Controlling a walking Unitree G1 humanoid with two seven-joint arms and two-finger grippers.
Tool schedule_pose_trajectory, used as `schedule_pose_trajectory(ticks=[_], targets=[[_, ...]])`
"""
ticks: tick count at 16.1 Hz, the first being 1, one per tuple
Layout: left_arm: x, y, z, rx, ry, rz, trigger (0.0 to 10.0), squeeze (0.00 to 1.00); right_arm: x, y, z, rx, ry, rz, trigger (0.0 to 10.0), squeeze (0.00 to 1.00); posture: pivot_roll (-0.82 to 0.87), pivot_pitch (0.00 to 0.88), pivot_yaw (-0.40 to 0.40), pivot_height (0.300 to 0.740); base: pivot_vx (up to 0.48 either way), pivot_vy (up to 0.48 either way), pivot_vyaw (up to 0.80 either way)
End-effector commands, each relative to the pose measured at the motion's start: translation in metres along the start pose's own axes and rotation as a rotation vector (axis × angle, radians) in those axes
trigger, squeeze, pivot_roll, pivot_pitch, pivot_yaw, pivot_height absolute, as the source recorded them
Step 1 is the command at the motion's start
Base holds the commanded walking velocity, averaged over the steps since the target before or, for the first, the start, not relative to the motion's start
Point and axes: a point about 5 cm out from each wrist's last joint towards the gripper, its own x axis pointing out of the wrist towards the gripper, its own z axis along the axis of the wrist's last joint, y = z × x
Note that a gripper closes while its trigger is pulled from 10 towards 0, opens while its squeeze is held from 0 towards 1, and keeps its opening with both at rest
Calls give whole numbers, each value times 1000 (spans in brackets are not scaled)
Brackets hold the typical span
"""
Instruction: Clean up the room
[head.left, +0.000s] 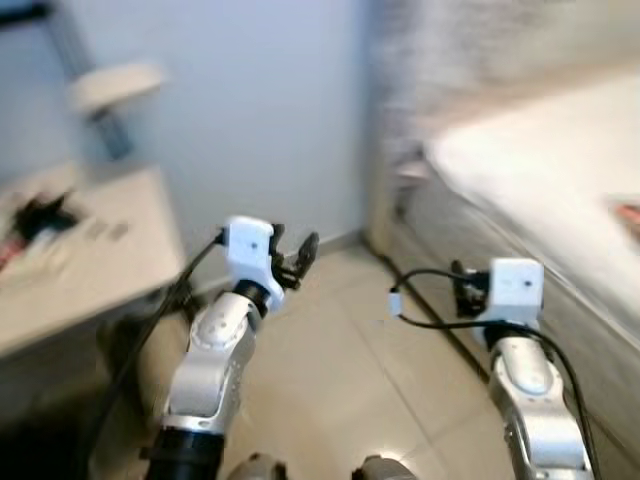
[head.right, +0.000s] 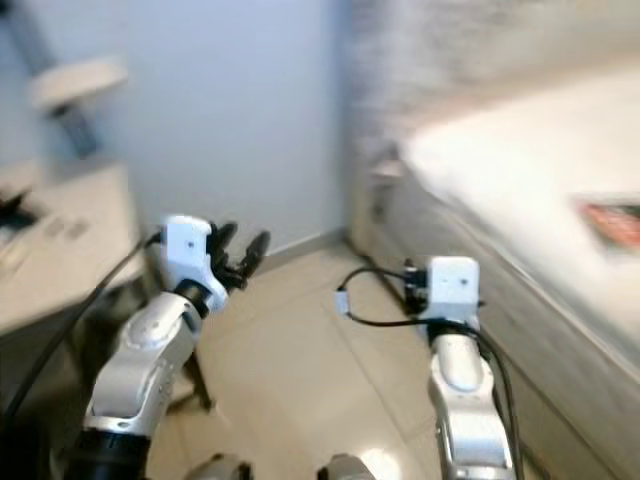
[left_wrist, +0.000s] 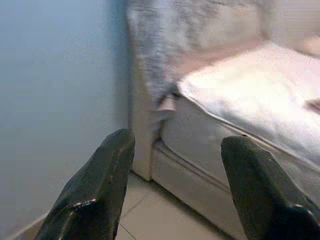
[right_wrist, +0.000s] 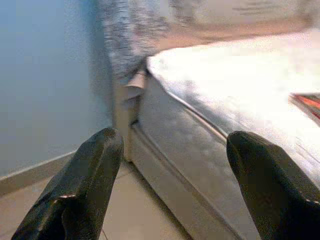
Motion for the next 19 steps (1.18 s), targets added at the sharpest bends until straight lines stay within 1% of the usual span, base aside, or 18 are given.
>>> schedule_pose_trajectory(ticks=[1, 2, 3, 4, 5, 6, 7, 8, 9, 11, 12, 15, 17, 19], targets=[[-1, 12, 1, 35, 2, 18, 10000, 0, 3, 5, 4, 12, -26, 13, 10000, 0, -144, 0, 38, 723, 0, 480, -744], [-1, 18, -3, 30, 11, 43, 10000, 0, 4, 5, 5, -7, -39, 9, 10000, 0, -144, 0, 38, 723, 0, 259, -750], [-3, 24, -8, -15, 19, 66, 10000, 0, 4, 3, 6, -27, -63, 2, 10000, 0, -147, 0, 40, 723, 0, 0, -744], [-9, 30, -16, -57, 38, 84, 10000, 0, 5, 2, 5, -29, -66, -1, 10000, 0, -151, 0, 45, 723, 0, 0, -744], [-14, 30, -21, -40, 43, 71, 10000, 0, 6, 0, 2, -31, -61, -5, 10000, 0, -152, 0, 49, 723, 0, 0, -744], [-12, 27, -20, -15, 33, 50, 10000, 0, 8, -1, -1, -31, -60, -11, 10000, 0, -157, 0, 53, 723, 0, -450, -744], [-5, 23, -14, -8, 8, 37, 10000, 0, 10, 0, 0, -28, -70, -17, 10000, 0, -160, 0, 55, 723, 0, -439, -744], [-1, 21, -10, -8, -11, 23, 10000, 0, 11, 1, 1, -27, -78, -19, 10000, 0, -159, 0, 55, 723, 0, -420, -744], [2, 16, -7, 26, -20, -5, 10000, 0, 12, 2, -1, -30, -79, -17, 10000, 0, -148, 0, 51, 723, 247, -409, -744], [2, 14, -7, 24, -21, -14, 10000, 0, 12, 2, -4, -33, -74, -14, 10000, 0, -144, 0, 48, 723, 244, -409, -750], [1, 14, -8, 32, -23, -9, 10000, 0, 13, 3, -2, -21, -95, -10, 10000, 0, -139, 0, 47, 723, 255, -405, -725], [4, 13, -9, 51, -22, -12, 10000, 0, 16, 6, -3, -24, -105, -4, 10000, 0, -140, 0, 53, 723, 268, -394, 0], [6, 19, -9, 16, -28, 43, 10000, 0, 17, 7, -3, -41, -101, 1, 10000, 0, -145, 0, 54, 723, 317, -354, 0], [3, 29, -16, -56, -4, 118, 10000, 0, 15, 4, -5, -27, -91, -23, 10000, 0, -156, 0, 53, 723, 137, -403, -709]])
